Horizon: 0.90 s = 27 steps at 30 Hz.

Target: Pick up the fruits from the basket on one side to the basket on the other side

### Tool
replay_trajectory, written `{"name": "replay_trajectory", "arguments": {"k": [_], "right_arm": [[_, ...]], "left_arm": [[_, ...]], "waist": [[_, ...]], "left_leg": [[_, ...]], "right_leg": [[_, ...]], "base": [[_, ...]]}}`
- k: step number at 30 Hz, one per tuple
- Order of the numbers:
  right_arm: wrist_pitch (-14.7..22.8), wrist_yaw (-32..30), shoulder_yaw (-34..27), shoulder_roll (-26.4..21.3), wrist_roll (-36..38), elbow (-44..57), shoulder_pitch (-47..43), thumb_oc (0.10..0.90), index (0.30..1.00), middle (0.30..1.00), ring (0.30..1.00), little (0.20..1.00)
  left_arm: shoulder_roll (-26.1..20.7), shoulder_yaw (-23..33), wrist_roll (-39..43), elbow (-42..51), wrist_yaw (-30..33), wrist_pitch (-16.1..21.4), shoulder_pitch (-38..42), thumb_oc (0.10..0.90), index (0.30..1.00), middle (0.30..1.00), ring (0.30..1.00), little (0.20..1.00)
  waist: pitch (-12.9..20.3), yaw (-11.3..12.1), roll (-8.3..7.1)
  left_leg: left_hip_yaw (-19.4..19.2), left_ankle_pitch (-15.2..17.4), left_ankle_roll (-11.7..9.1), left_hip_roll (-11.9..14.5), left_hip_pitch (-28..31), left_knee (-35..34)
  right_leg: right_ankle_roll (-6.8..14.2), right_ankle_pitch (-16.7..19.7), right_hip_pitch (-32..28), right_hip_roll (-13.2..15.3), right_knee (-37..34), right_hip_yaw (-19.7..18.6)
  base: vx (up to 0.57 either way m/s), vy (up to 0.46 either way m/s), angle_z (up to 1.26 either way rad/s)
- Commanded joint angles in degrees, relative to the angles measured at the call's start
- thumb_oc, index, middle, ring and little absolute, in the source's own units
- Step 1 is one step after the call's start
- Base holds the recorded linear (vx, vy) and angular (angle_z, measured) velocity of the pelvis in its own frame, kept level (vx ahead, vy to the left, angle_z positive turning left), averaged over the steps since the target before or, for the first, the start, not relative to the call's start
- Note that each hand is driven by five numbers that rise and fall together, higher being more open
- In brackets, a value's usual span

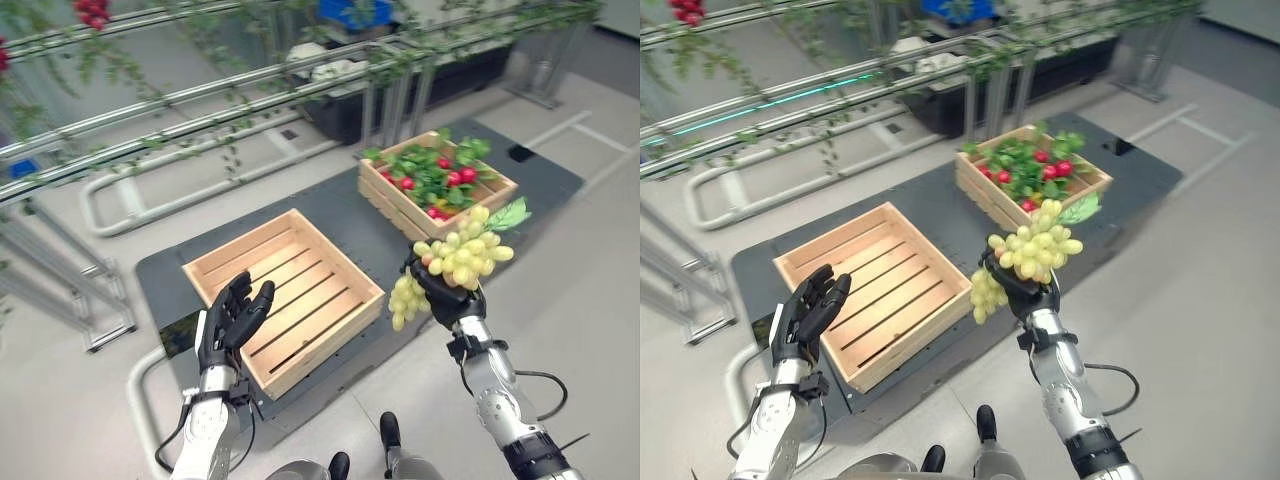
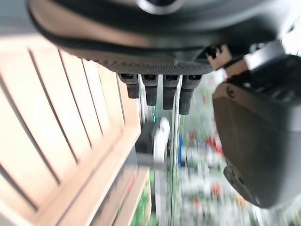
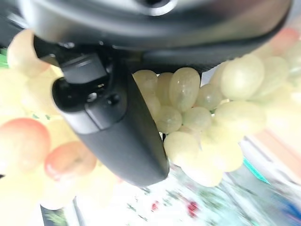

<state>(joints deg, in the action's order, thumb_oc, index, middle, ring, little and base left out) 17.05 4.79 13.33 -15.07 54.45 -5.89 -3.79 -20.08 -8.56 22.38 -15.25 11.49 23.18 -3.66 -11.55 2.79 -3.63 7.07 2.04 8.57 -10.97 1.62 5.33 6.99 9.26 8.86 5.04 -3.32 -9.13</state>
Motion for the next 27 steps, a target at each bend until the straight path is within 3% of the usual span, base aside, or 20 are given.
{"name": "replay_trajectory", "arguments": {"k": [1, 3, 4, 6, 7, 9, 10, 12, 14, 15, 17, 20, 23, 27], "right_arm": [[7.09, 3.36, -2.06, -0.10, 1.54, 4.76, -6.12, 0.400, 0.300, 0.300, 0.300, 0.300], [6.22, 5.36, -1.90, 0.59, 2.15, 3.94, -5.95, 0.400, 0.300, 0.300, 0.300, 0.300], [6.10, 6.31, -1.61, 0.80, 2.21, 3.95, -5.70, 0.400, 0.300, 0.300, 0.300, 0.300], [6.65, 6.18, -0.99, 0.89, 0.93, 5.06, -4.77, 0.400, 0.300, 0.300, 0.300, 0.300], [7.15, 5.75, -0.42, 0.58, 0.24, 6.25, -3.70, 0.400, 0.300, 0.300, 0.300, 0.300], [7.36, 5.29, -0.07, 0.40, -0.44, 6.64, -3.34, 0.400, 0.300, 0.300, 0.300, 0.300], [7.53, 5.15, 0.16, 0.31, -0.71, 6.49, -3.25, 0.400, 0.300, 0.300, 0.300, 0.300], [7.76, 5.30, 0.74, 0.15, -0.46, 5.50, -3.47, 0.400, 0.300, 0.300, 0.300, 0.300], [6.63, 4.40, 1.04, 0.26, -0.18, 3.73, -4.14, 0.400, 0.300, 0.300, 0.300, 0.300], [6.49, 4.34, 2.04, -0.07, -0.23, 2.28, -6.77, 0.400, 0.300, 0.300, 0.300, 0.300], [6.73, 3.81, 2.13, -0.50, -2.03, 1.32, -7.76, 0.400, 0.300, 0.300, 0.300, 0.300], [4.09, 2.64, 1.51, -0.92, -1.18, 2.11, -6.44, 0.400, 0.300, 0.300, 0.300, 0.300], [1.86, 5.92, 0.57, -1.51, -1.04, 3.25, -2.57, 0.400, 0.300, 0.300, 0.300, 0.300], [1.18, 7.26, 0.19, -1.94, -2.00, 2.78, -1.52, 0.400, 0.300, 0.300, 0.300, 0.300]], "left_arm": [[-2.75, 1.03, -2.59, 3.70, 2.46, 10.16, 7.64, 0.800, 0.900, 0.900, 0.900, 0.900], [-3.14, 1.82, -2.62, 3.94, 3.50, 10.14, 6.89, 0.800, 0.900, 0.900, 0.900, 0.900], [-3.55, 2.39, -2.57, 4.20, 3.68, 10.04, 6.33, 0.800, 0.900, 0.900, 0.900, 0.900], [-4.54, 3.75, -0.85, 5.08, 2.08, 9.38, 5.08, 0.800, 0.900, 0.900, 0.900, 0.900], [-4.75, 4.00, 0.14, 5.64, 1.85, 8.94, 4.53, 0.800, 0.900, 0.900, 0.900, 0.900], [-4.55, 4.02, 0.61, 5.77, 1.84, 8.90, 4.41, 0.800, 0.900, 0.900, 0.900, 0.900], [-4.30, 4.02, 0.74, 5.76, 1.90, 8.85, 4.42, 0.800, 0.900, 0.900, 0.900, 0.900], [-3.84, 3.58, 0.19, 6.16, 2.93, 8.17, 4.81, 0.800, 0.900, 0.900, 0.900, 0.900], [-3.08, 2.34, -0.30, 5.48, 4.75, 6.76, 5.35, 0.800, 0.900, 0.900, 0.900, 0.900], [-2.13, 0.36, 0.71, 4.50, 5.65, 5.02, 7.52, 0.800, 0.900, 0.900, 0.900, 0.900], [-1.65, -0.89, -0.43, 3.50, 4.61, 4.88, 8.74, 0.800, 0.900, 0.900, 0.900, 0.900], [-0.78, -2.88, 1.34, 2.02, 2.86, 2.65, 9.71, 0.800, 0.900, 0.900, 0.900, 0.900], [0.22, -3.26, 5.20, 3.07, 0.41, 2.43, 8.61, 0.800, 0.900, 0.900, 0.900, 0.900], [1.88, -3.82, 7.50, 3.76, -1.12, 2.24, 7.89, 0.800, 0.900, 0.900, 0.900, 0.900]], "waist": [[0.43, -0.63, 2.82], [-0.23, -0.19, 3.56], [-0.34, -0.07, 4.03], [-0.29, -0.20, 5.54], [0.07, -0.17, 6.18], [0.58, 0.11, 6.03], [0.95, 0.33, 5.63], [1.56, 0.92, 4.03], [2.20, 1.52, 2.84], [2.04, 0.59, 2.63], [2.16, 0.33, 2.52], [2.80, -0.67, 2.19], [3.98, -1.91, 1.93], [4.24, -2.62, 0.64]], "left_leg": [[-3.85, 9.36, -5.12, 4.55, 3.24, 0.29], [-6.26, 8.76, -5.49, 5.20, 4.54, -0.99], [-7.72, 8.17, -5.44, 5.71, 4.88, -1.78], [-10.11, 6.18, -4.92, 7.01, 5.17, -3.72], [-10.25, 5.55, -4.14, 7.53, 4.92, -4.48], [-10.26, 5.59, -3.72, 7.58, 4.38, -4.56], [-10.42, 5.59, -3.65, 7.59, 4.10, -4.52], [-11.52, 5.31, -4.73, 8.03, 3.50, -3.62], [-14.01, 4.87, -6.18, 8.62, 3.26, -4.03], [-13.96, 3.16, -7.44, 8.94, 3.31, -6.63], [-14.08, 1.91, -8.00, 9.26, 3.59, -9.20], [-13.38, 1.30, -8.02, 9.34, 3.75, -10.33], [-14.61, 1.78, -8.09, 9.60, 4.55, -10.17], [-14.43, 5.66, -8.55, 8.51, 1.99, 0.10]], "right_leg": [[2.43, -1.12, -4.48, 2.13, -1.68, 7.57], [2.50, -0.10, -4.38, 3.15, 0.14, 13.09], [2.29, -0.67, -3.51, 3.52, 4.43, 14.80], [0.80, -4.44, -2.32, 3.62, 17.72, 16.22], [-1.31, -8.73, -3.53, 3.42, 24.46, 17.05], [-2.05, -10.51, -4.51, 3.30, 27.12, 18.18], [-2.32, -11.83, -5.38, 2.89, 26.88, 18.85], [-3.29, -15.50, -11.01, 0.70, 15.81, 20.44], [-2.71, -13.54, -15.01, 0.24, 6.72, 21.56], [-3.00, -11.91, -15.27, -1.69, 1.16, 18.92], [-3.31, -11.46, -15.94, -2.28, -0.96, 19.15], [-3.78, -11.62, -16.51, -3.16, -1.68, 18.41], [-4.38, -12.16, -16.25, -3.96, -1.68, 17.39], [-4.88, -11.17, -16.06, -3.64, -1.68, 14.99]], "base": [[-0.21, 0.146, -0.48], [-0.18, 0.094, -1.01], [-0.23, 0.096, -1.28], [-0.24, 0.056, -1.11], [-0.17, -0.016, -0.87], [-0.09, -0.067, -0.54], [-0.07, -0.167, -0.45], [-0.07, -0.268, -0.47], [-0.13, -0.286, -0.58], [-0.18, -0.233, -0.60], [-0.12, -0.165, -0.41], [-0.05, -0.149, -0.12], [-0.04, -0.104, 0.04], [-0.05, -0.010, -0.06]]}}
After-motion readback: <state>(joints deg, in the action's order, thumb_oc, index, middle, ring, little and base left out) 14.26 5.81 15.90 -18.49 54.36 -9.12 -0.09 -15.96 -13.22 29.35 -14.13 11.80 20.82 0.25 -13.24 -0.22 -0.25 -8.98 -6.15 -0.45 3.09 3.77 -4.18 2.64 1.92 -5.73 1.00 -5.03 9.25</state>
